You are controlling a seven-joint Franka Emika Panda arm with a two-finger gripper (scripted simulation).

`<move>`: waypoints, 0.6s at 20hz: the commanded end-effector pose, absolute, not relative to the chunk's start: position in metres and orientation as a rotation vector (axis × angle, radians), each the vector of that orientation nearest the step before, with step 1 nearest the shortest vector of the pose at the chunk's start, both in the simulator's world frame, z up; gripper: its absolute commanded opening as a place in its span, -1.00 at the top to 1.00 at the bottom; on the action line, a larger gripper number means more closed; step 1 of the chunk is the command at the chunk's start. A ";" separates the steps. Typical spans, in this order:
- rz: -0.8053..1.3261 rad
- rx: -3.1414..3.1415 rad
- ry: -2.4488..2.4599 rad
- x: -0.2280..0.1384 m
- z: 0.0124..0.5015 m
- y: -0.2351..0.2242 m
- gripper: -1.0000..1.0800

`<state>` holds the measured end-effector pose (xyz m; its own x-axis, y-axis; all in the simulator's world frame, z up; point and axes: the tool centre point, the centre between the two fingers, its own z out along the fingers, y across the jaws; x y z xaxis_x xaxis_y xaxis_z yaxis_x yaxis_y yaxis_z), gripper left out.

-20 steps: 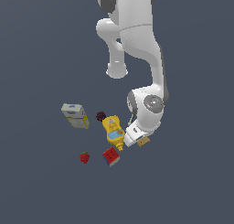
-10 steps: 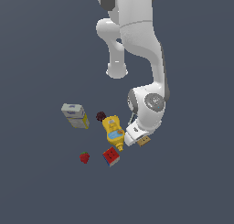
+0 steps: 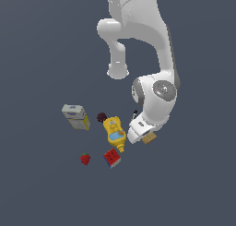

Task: Pick up a designated object from a clutter of objects.

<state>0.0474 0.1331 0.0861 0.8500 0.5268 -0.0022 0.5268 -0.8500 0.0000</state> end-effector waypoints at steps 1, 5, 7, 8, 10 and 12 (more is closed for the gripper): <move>-0.001 3.021 0.861 0.051 0.112 0.136 1.00; -0.001 3.021 0.862 0.056 0.157 0.141 1.00; -0.001 3.021 0.862 0.059 0.180 0.143 1.00; -0.001 3.021 0.862 0.061 0.191 0.144 1.00; -0.001 3.021 0.862 0.064 0.213 0.146 1.00; 0.000 3.022 0.863 0.067 0.235 0.148 1.00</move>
<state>0.0651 0.1468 0.2176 0.8493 0.5279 0.0000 0.5279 -0.8493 -0.0005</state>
